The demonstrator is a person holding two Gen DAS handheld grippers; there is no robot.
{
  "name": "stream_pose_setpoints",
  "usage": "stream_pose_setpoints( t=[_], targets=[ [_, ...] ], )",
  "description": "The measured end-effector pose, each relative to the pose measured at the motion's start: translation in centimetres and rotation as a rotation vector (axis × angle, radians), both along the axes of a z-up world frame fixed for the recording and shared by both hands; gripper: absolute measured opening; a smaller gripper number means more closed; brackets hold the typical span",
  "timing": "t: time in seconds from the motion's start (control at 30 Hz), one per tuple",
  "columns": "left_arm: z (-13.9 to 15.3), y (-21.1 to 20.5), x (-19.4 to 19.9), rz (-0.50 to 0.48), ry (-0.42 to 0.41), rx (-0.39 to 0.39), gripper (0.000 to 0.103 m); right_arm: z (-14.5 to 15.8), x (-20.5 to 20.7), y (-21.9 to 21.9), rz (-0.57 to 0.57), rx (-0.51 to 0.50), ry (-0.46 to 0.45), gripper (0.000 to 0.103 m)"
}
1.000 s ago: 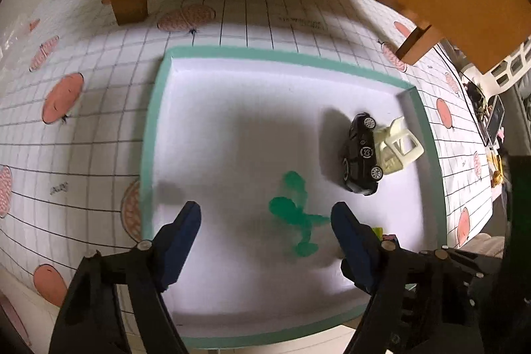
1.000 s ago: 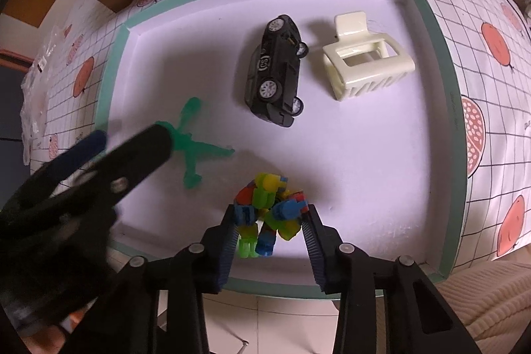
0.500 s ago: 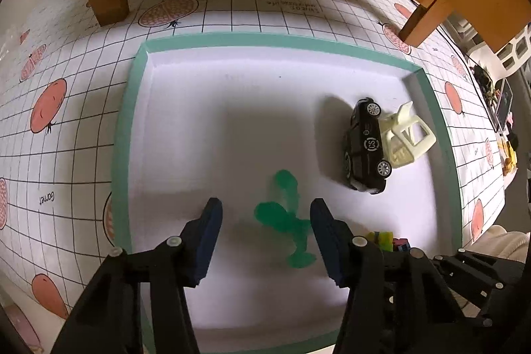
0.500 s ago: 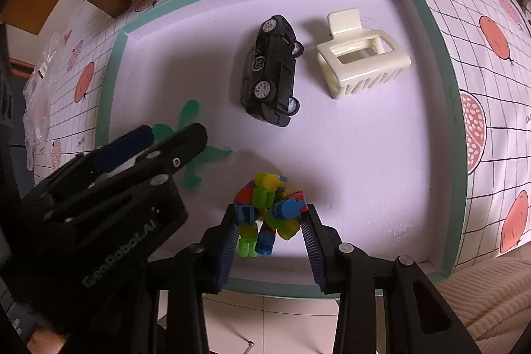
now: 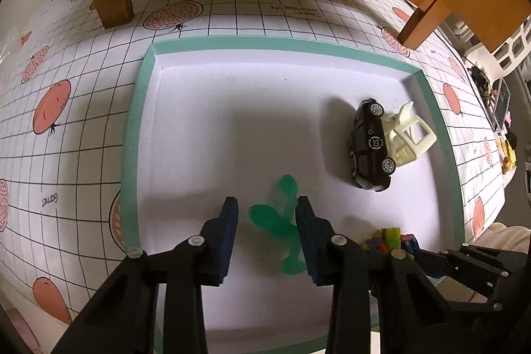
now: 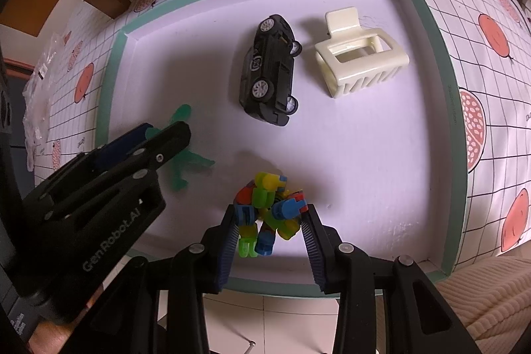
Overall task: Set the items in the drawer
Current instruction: 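Grasp the colourful blocks with the right tool while the left tool grasps the green figure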
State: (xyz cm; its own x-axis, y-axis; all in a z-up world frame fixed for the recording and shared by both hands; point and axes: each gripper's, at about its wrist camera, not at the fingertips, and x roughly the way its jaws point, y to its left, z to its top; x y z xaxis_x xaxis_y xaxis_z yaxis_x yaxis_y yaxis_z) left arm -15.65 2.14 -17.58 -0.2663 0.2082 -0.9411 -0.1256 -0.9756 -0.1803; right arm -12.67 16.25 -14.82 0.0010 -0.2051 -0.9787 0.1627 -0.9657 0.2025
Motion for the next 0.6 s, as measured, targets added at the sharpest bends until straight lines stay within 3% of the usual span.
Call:
stream_pose_setpoints(
  t=[0.33,0.6],
  targets=[
    [0.1,-2.4,1.2,0.055,-0.031,0.07,0.03,0.4,-0.4,1.0,-0.027,0.002,0.001,0.041],
    [0.0,-2.9,2.7,0.075,-0.061,0.078,0.028,0.9,-0.8,2.6,-0.078,-0.011,0.008,0.04]
  ],
)
